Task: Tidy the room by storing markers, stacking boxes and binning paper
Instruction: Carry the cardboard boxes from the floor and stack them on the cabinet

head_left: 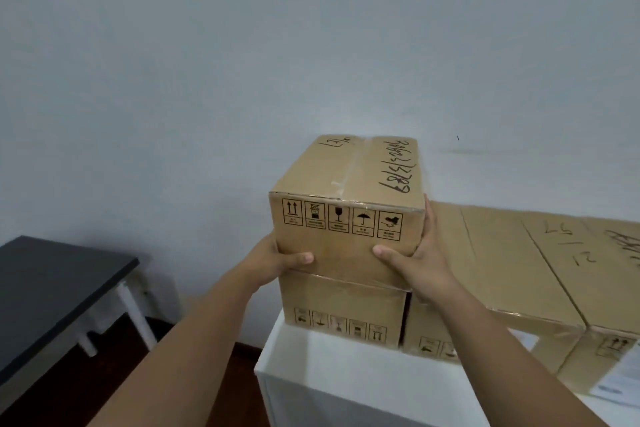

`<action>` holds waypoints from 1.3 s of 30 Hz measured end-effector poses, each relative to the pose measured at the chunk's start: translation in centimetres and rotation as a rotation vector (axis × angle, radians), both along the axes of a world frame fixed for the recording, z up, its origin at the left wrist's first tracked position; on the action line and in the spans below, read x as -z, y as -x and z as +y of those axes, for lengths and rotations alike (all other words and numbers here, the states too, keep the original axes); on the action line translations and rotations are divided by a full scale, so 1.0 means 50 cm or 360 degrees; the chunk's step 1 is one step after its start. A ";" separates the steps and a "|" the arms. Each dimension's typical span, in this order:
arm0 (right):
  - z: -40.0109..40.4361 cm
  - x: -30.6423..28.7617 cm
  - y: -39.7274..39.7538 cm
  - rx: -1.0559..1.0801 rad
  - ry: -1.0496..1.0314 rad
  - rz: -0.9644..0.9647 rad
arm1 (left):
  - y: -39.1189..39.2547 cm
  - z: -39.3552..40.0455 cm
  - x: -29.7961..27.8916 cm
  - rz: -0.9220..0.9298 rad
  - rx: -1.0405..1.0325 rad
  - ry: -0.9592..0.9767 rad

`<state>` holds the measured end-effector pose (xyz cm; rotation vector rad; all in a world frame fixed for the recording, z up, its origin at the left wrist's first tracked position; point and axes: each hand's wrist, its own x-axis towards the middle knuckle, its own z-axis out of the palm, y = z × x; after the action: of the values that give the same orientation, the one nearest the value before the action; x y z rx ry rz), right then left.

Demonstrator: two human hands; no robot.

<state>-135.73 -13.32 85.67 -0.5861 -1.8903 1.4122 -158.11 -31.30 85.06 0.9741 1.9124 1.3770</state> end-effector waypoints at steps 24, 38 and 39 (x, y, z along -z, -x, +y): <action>-0.151 0.228 -0.438 0.1007 -0.0040 -0.0899 | -0.382 -0.039 0.287 0.0039 -0.0015 0.0179; -0.494 0.346 -1.254 0.1593 0.1000 -0.1312 | -1.170 -0.057 0.352 0.0293 0.1555 0.0422; -0.522 0.351 -1.307 0.1662 0.1126 -0.1281 | -1.223 -0.061 0.358 0.0289 0.1645 0.0453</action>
<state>-70.39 -39.40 68.11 -2.3331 -1.0742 1.0937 -96.95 -34.32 67.18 1.6284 1.2857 0.4132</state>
